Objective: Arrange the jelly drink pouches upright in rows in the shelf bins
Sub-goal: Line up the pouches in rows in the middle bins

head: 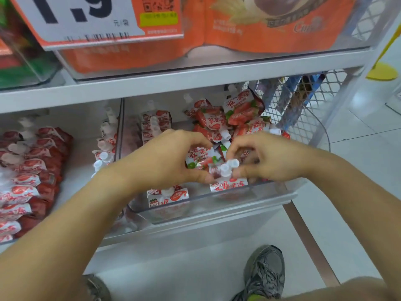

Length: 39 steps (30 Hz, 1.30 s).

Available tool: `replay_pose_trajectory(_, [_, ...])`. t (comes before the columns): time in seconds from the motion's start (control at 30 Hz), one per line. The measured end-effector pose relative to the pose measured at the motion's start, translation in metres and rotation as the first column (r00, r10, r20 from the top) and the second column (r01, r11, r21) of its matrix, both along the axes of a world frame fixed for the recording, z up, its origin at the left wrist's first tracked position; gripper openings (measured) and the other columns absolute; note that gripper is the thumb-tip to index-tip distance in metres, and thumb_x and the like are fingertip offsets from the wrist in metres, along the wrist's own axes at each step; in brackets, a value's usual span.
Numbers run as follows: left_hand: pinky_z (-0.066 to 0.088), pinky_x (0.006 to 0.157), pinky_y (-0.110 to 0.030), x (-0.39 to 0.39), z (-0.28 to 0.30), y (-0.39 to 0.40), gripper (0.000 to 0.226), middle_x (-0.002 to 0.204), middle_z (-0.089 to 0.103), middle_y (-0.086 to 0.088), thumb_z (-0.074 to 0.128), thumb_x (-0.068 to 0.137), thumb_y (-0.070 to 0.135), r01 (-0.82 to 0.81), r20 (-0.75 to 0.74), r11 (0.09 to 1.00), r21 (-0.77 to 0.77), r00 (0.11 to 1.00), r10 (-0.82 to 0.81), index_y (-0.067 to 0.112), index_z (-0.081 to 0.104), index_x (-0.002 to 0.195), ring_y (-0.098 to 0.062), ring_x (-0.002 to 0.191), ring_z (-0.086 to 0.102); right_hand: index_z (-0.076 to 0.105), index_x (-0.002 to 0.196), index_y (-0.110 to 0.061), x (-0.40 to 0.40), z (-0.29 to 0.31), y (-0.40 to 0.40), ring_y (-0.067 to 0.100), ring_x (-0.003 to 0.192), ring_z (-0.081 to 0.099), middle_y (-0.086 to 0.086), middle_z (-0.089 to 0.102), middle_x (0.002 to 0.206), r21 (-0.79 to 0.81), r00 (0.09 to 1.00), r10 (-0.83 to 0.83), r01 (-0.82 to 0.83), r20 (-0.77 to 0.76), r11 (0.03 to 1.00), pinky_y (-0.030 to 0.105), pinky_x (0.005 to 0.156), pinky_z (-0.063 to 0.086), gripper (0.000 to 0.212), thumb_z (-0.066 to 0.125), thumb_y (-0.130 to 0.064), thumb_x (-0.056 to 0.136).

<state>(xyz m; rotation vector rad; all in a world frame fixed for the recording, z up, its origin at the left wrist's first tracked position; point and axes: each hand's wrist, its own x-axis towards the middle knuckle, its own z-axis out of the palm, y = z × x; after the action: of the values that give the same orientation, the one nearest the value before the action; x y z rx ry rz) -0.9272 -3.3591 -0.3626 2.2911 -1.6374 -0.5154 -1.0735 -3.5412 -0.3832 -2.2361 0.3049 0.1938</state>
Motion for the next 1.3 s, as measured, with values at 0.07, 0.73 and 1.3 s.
replay_pose_trajectory(0.07, [0.052,0.091,-0.029,-0.001,-0.007,0.000,0.062,0.114,0.066,0.014,0.077,0.069,0.053,0.033,-0.039,0.998,0.044,0.999,-0.031,0.031,0.058,0.123,-0.001,0.101,0.063,0.063,0.111,-0.038,0.002,-0.002,0.002,0.014,0.101,0.067,-0.016,0.063,0.117,-0.036,0.991,0.038,-0.043,-0.128,0.998,0.040,0.094,0.053,0.038,0.078,-0.046,0.077])
replay_pose_trajectory(0.73, [0.051,0.076,-0.023,-0.005,-0.020,0.024,0.045,0.099,0.070,0.015,0.055,0.081,0.066,0.045,0.024,0.995,-0.086,0.999,-0.043,0.034,0.065,0.112,-0.001,0.085,0.062,0.073,0.103,-0.023,0.052,-0.011,0.001,0.005,0.088,0.067,-0.009,0.073,0.098,-0.340,0.952,-0.038,0.146,0.304,0.929,0.023,0.079,0.054,0.019,0.073,-0.031,0.086])
replay_pose_trajectory(1.3, [0.052,0.075,-0.028,-0.006,-0.027,0.028,0.041,0.094,0.071,0.012,0.052,0.087,0.062,0.034,0.023,0.994,-0.103,0.999,-0.032,0.036,0.063,0.117,-0.003,0.082,0.063,0.057,0.101,-0.027,0.101,-0.003,0.016,0.013,0.082,0.055,-0.008,0.055,0.096,-0.508,0.994,0.093,-0.108,-0.055,0.854,0.026,0.061,0.043,0.058,0.093,-0.036,0.056])
